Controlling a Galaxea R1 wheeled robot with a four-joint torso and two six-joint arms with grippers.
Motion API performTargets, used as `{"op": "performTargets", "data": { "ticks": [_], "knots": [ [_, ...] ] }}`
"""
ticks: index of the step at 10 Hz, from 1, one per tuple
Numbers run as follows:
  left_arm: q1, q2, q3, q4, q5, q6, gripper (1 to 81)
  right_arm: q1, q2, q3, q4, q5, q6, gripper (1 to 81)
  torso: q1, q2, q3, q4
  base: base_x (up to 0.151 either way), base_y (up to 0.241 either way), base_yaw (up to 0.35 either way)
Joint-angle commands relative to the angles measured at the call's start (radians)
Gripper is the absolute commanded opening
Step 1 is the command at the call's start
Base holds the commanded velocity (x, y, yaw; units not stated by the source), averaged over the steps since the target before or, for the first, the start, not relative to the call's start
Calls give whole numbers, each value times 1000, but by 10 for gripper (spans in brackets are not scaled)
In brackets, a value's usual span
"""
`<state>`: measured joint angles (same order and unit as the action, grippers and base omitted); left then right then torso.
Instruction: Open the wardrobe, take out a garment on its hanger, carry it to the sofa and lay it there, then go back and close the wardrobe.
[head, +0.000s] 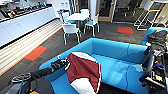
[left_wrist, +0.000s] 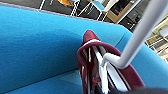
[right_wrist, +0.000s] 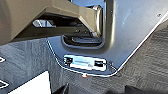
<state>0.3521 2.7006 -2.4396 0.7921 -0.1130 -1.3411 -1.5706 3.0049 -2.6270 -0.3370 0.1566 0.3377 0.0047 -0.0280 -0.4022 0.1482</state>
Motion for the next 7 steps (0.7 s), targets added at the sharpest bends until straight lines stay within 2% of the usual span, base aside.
{"op": "performTargets", "data": {
  "ticks": [1, 7],
  "knots": [
    [-117, -57, -4, 41, -13, -4, 10, -13, 11, 7, -7, -63, 1, 811, 0, 0, 0, -1, 0, 0, 0],
    [37, -162, -9, 75, -34, 17, 10, -12, 16, 7, -13, -63, 0, 811, 0, 0, 0, 3, 0, 0, 0]
  ]
}}
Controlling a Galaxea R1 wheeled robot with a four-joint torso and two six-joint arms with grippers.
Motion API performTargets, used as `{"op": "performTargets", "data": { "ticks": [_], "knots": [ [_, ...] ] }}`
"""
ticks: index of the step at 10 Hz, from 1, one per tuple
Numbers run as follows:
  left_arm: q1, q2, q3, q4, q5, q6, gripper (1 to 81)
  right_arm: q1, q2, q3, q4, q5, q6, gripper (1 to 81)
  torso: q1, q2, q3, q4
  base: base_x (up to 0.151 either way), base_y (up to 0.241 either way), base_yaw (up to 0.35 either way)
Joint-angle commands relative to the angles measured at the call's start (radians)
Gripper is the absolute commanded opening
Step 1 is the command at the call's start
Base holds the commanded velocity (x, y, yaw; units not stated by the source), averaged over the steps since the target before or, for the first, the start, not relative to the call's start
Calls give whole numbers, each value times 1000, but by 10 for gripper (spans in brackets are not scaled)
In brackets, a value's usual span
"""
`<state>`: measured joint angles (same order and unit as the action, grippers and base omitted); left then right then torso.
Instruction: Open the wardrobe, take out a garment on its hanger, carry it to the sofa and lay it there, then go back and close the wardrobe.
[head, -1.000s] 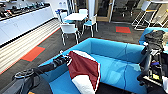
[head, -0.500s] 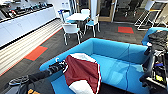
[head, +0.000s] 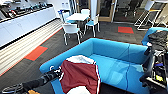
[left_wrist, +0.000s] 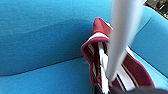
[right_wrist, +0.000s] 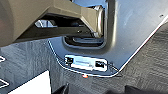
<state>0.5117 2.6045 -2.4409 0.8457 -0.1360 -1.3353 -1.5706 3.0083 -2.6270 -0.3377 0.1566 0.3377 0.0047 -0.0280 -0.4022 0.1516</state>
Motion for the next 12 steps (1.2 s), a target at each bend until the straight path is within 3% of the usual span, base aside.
{"op": "performTargets", "data": {
  "ticks": [1, 2, 3, 6, 8, 12],
  "knots": [
    [-112, -81, -6, 21, -28, 10, 10, -10, 14, 9, -14, -65, -3, 811, 0, 0, 0, 0, 0, 0, 0],
    [-100, -93, -3, 21, -30, 10, 10, -13, 16, 10, -14, -63, -5, 811, 0, 0, 0, 0, 0, 0, 0],
    [-89, -99, -3, 21, -39, 11, 811, -16, 17, 7, -14, -63, -5, 811, 0, 0, 0, 0, 0, 0, 0],
    [-37, -111, -9, 21, -54, 11, 811, -19, 17, 12, -14, -63, -6, 811, 0, 0, 0, 0, 0, 0, 0],
    [81, -119, -36, 33, -57, 16, 811, -24, 17, 7, -8, -48, -6, 811, 0, 0, 0, 0, 0, 0, 0],
    [415, -39, -195, 226, -74, 74, 811, -23, 17, 4, -4, -31, 0, 811, 0, 0, 0, 0, 0, 0, 0]
  ]
}}
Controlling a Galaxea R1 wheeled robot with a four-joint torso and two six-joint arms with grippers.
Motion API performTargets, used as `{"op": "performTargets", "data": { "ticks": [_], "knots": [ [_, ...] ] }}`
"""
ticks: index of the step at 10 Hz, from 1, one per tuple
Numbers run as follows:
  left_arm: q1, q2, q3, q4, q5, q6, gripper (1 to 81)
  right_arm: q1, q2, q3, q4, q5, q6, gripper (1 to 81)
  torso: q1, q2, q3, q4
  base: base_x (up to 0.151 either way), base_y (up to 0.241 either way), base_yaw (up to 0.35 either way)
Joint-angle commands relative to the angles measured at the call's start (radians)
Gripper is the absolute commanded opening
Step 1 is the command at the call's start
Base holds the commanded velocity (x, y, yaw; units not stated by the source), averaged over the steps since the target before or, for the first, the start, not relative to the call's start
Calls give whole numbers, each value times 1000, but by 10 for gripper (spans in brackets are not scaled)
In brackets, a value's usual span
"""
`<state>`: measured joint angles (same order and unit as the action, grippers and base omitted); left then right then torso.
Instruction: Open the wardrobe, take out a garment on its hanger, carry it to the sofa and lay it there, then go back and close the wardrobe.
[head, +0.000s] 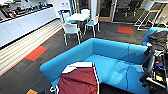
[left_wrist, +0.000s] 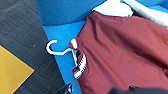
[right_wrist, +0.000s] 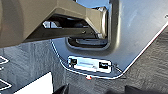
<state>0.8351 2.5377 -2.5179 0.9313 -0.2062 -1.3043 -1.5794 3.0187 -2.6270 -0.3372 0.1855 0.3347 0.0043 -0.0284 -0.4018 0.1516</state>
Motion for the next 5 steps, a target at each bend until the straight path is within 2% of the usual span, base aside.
{"op": "performTargets", "data": {
  "ticks": [1, 2, 4, 5],
  "knots": [
    [158, 38, -164, 204, -73, 46, 811, -14, 8, -7, -5, -60, 4, 811, 0, 0, 0, 0, 0, 0, 0],
    [232, 43, -205, 298, -172, 46, 811, -9, 8, -11, -2, -60, 6, 811, 0, 0, 0, 0, 0, 0, 0],
    [376, 53, -242, 432, -323, 45, 811, -3, 10, -11, -3, -61, 6, 811, -1, 0, 1, 0, 0, 0, 0],
    [436, 73, -242, 468, -393, 45, 811, 0, 10, -11, -3, -61, 7, 811, -1, 0, 1, 0, 0, 0, 0]
  ]
}}
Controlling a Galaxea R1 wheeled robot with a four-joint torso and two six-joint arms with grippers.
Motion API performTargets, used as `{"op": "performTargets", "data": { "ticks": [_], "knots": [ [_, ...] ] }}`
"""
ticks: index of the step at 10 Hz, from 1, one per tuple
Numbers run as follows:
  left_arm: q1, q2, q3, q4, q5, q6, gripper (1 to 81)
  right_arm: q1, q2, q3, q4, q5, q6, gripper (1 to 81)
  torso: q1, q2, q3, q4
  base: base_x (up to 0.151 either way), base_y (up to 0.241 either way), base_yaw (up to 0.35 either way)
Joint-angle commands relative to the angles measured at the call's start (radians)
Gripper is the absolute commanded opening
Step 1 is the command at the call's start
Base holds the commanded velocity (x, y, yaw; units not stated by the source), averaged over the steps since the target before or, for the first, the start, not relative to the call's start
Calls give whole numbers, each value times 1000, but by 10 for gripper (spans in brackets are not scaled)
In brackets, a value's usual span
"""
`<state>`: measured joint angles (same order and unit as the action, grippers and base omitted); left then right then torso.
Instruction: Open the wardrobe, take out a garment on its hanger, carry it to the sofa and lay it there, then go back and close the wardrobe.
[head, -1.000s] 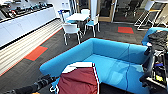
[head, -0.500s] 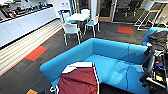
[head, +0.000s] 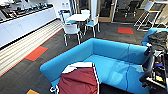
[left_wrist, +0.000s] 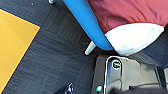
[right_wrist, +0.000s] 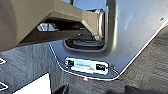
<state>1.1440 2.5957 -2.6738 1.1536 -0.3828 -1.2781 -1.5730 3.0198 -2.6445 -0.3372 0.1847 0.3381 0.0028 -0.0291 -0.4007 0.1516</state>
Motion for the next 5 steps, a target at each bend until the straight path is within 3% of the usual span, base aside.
{"op": "performTargets", "data": {
  "ticks": [1, 3, 4, 5],
  "knots": [
    [170, 41, -86, 251, -220, 19, 811, -5, 10, 6, -3, -60, 4, 811, 0, 0, 0, 0, 0, 0, 0],
    [237, 104, -92, 251, -208, 17, 811, -2, 12, -6, -3, -60, 4, 811, -1, 0, 1, 0, 0, 0, 0],
    [256, 138, -110, 250, -200, 17, 811, -2, 15, -11, -5, -60, 4, 811, -1, -1, 1, -27, 0, 0, 0],
    [270, 172, -142, 250, -200, 19, 811, -2, 15, -11, -5, -60, 4, 811, -1, -1, 2, -97, 0, 0, 0]
  ]
}}
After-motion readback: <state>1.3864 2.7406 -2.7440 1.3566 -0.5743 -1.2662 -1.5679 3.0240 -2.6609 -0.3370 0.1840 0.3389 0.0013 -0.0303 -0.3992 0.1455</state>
